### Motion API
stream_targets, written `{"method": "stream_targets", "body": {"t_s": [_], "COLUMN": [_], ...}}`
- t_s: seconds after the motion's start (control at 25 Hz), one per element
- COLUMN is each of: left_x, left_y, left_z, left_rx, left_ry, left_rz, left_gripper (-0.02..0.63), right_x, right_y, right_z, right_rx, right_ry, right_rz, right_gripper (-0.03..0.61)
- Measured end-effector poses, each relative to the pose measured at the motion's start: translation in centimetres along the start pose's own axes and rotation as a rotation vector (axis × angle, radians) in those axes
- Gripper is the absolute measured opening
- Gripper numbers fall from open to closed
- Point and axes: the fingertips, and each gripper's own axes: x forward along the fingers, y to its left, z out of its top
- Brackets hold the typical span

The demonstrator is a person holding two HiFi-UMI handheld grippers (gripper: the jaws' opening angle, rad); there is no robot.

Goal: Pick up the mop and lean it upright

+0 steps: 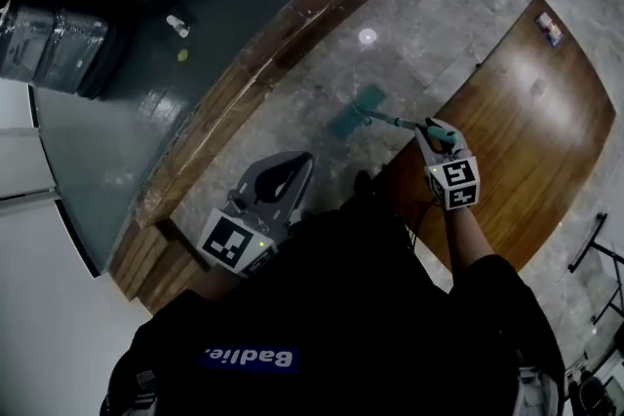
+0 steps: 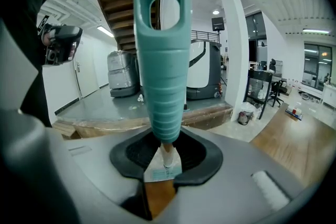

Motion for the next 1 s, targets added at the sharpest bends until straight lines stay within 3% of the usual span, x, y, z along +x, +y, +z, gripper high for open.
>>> {"method": "stream_targets", "body": {"t_s": [0.64, 0.84, 1.0], "left_x": [2.1, 2.9, 2.8], "left_y": [-2.2, -2.7, -2.9], "left_z": [0.0, 0.7, 0.1], "left_rx": [0.030, 0.050, 0.039], "left_ry": [0.049, 0.003, 0.043], "left_rz": [-0.067, -0.094, -0.089], "left_gripper": [0.017, 0.017, 0.017], "right_x": [-1.8, -1.8, -1.7], "right_y": [-1.0, -1.3, -1.3], "right_z": [-2.1, -2.4, -2.8], "right_rx": [0.026, 0.037, 0.034], "right_ry": [-0.030, -0.031, -0.017], "right_rz": [-0.022, -0.028, -0.032], "right_gripper": [0.107, 0.110, 0.128]}}
